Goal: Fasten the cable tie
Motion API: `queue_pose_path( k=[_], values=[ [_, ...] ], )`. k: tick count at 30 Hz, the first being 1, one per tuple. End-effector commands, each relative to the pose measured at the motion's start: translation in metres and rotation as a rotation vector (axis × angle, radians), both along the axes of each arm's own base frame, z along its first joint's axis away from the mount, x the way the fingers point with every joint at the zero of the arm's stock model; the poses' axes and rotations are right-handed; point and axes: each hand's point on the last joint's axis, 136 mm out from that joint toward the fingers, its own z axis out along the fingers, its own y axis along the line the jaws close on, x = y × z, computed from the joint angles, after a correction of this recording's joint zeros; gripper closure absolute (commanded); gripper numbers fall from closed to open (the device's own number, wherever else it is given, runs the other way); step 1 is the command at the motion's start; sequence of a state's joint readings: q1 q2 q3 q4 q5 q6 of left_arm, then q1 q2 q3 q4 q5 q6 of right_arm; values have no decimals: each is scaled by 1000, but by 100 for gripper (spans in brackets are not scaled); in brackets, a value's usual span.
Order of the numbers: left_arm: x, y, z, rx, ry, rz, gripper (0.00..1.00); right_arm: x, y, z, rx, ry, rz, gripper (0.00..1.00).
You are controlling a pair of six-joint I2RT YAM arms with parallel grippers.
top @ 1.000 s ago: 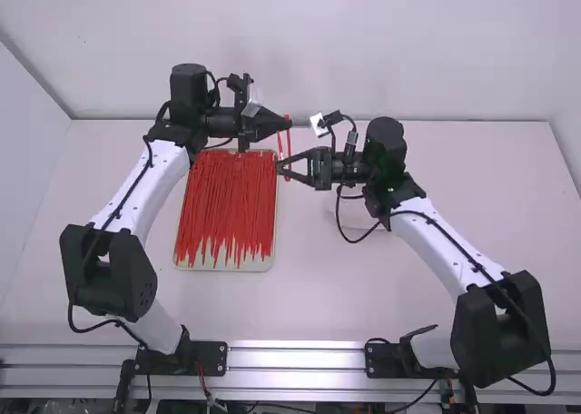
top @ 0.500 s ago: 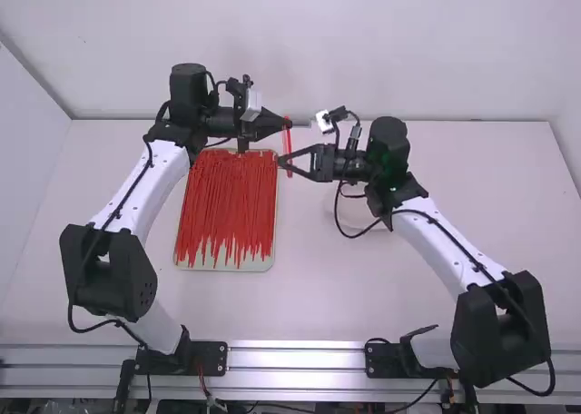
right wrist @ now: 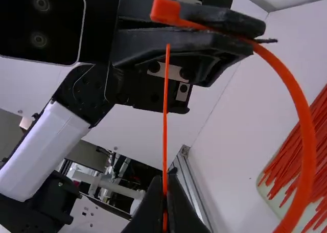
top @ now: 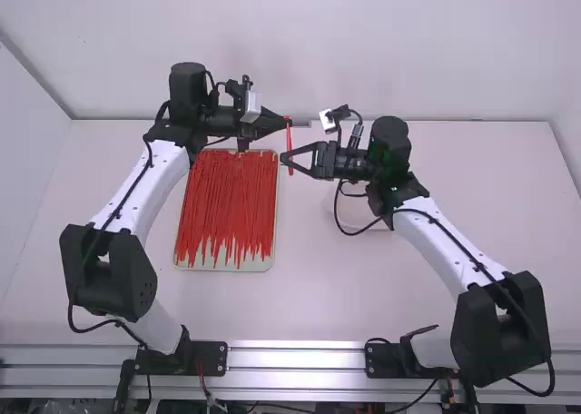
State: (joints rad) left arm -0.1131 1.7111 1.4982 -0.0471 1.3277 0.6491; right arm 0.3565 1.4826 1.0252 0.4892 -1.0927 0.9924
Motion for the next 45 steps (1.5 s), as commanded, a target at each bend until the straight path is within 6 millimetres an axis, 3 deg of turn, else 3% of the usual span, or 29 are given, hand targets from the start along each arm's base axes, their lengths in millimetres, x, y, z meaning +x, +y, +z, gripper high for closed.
queue_pose_path(
  k=[1, 45],
  values=[
    [-7, -2, 2, -8, -16, -31, 98, -3, -3, 5, 7, -9, -3, 100],
    [-11, -9, -3, -9, 15, -46, 98, 2, -3, 4, 1, -34, -28, 100]
  ],
)
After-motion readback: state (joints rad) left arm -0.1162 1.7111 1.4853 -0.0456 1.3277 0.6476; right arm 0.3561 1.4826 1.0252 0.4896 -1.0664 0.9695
